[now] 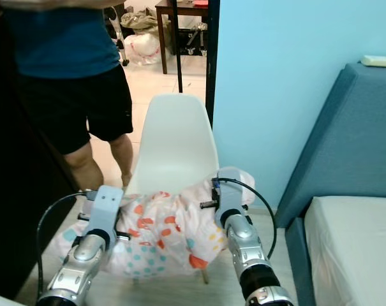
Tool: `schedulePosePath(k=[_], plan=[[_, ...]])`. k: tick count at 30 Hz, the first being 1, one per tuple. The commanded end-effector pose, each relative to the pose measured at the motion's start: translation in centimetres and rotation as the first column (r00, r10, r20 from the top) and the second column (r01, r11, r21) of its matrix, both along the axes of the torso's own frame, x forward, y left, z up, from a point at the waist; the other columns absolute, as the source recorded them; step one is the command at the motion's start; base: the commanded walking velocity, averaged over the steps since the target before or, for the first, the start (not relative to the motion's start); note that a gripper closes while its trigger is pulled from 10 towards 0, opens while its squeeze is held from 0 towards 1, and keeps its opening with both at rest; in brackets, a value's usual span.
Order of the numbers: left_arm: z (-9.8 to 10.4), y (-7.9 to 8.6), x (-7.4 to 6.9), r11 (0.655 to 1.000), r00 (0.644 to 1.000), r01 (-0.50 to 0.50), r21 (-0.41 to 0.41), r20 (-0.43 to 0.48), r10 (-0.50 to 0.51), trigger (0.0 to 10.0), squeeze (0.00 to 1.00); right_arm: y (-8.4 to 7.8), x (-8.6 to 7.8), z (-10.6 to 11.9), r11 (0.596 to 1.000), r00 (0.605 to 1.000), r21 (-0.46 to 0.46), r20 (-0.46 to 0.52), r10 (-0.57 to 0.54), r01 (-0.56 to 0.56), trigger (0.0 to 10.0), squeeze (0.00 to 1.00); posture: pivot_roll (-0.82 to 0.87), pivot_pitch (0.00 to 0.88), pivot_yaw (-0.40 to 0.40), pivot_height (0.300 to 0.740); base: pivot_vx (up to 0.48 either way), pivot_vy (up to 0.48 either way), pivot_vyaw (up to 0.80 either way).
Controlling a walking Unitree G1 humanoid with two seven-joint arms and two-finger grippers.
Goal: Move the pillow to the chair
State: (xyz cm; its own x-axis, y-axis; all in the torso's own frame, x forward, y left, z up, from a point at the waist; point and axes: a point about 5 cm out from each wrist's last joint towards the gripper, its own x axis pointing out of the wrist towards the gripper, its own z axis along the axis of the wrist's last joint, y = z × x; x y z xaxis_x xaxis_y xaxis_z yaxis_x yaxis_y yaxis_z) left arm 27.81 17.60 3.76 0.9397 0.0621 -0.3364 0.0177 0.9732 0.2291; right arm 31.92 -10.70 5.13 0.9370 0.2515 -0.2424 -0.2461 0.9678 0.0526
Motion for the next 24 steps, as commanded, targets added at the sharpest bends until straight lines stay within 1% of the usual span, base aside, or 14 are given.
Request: schedulePosePath(k=[1,2,3,5,6,8,9,11,15,24], plan=[[1.1,-0.6,0.8,1.000,0.998,-0.009,-0.028,0.062,0.010,10.0,0.00,0.5,0.4,0.7,0.999,0.999,0.013,0.034,0.030,-0.030,10.0,0.00,0.05,0.000,-0.028,0.713,0.000,0.000,0.00],[1.1,-0.6,0.8,1.000,0.998,-0.009,-0.028,0.062,0.010,10.0,0.00,0.5,0.4,0.7,0.999,0.999,0.013,0.034,0.030,-0.030,10.0,0.00,0.05,0.000,-0.028,0.713,0.000,0.000,0.00],[1.4,-0.3,0.9,0.999,0.996,-0.032,-0.025,0.086,0.034,10.0,0.00,0.5,0.4,0.7,0.999,0.999,0.016,0.034,0.031,-0.031,10.0,0.00,0.05,0.000,-0.031,0.713,0.000,0.000,0.00],[1.7,0.4,1.0,0.996,0.990,-0.083,-0.044,0.109,0.087,10.0,0.00,0.7,0.3,0.7,0.999,0.999,0.020,0.034,0.036,-0.037,10.0,0.00,0.05,0.000,-0.034,0.713,0.000,0.000,0.00],[1.7,0.4,1.0,0.996,0.990,-0.083,-0.044,0.109,0.087,10.0,0.00,0.7,0.3,0.7,0.999,0.999,0.020,0.034,0.036,-0.037,10.0,0.00,0.05,0.000,-0.034,0.713,0.000,0.000,0.00],[2.0,0.8,1.1,0.991,0.986,-0.106,-0.080,0.120,0.115,10.0,0.00,0.8,0.3,0.7,0.999,0.999,0.021,0.033,0.041,-0.042,10.0,0.00,0.06,0.000,-0.036,0.713,0.000,0.000,0.00],[2.0,0.8,1.1,0.991,0.986,-0.106,-0.080,0.120,0.115,10.0,0.00,0.8,0.3,0.7,0.999,0.999,0.021,0.033,0.041,-0.042,10.0,0.00,0.06,0.000,-0.036,0.713,0.000,0.000,0.00],[2.1,0.9,1.0,0.988,0.984,-0.109,-0.108,0.128,0.123,10.0,0.00,0.8,0.4,0.7,0.999,0.998,0.020,0.032,0.045,-0.045,10.0,0.00,0.05,0.000,-0.037,0.713,0.000,0.000,0.00],[2.4,0.7,1.0,0.986,0.982,-0.097,-0.135,0.149,0.116,10.0,0.00,0.9,0.5,0.9,0.998,0.998,0.020,0.036,0.053,-0.054,10.0,0.00,0.06,0.000,-0.043,0.713,0.317,0.000,0.00],[2.6,0.5,1.2,0.985,0.981,-0.089,-0.148,0.160,0.112,10.0,0.00,1.0,0.7,1.2,0.998,0.997,0.024,0.047,0.058,-0.059,10.0,0.00,0.06,0.000,-0.046,0.713,0.398,0.000,0.00]])
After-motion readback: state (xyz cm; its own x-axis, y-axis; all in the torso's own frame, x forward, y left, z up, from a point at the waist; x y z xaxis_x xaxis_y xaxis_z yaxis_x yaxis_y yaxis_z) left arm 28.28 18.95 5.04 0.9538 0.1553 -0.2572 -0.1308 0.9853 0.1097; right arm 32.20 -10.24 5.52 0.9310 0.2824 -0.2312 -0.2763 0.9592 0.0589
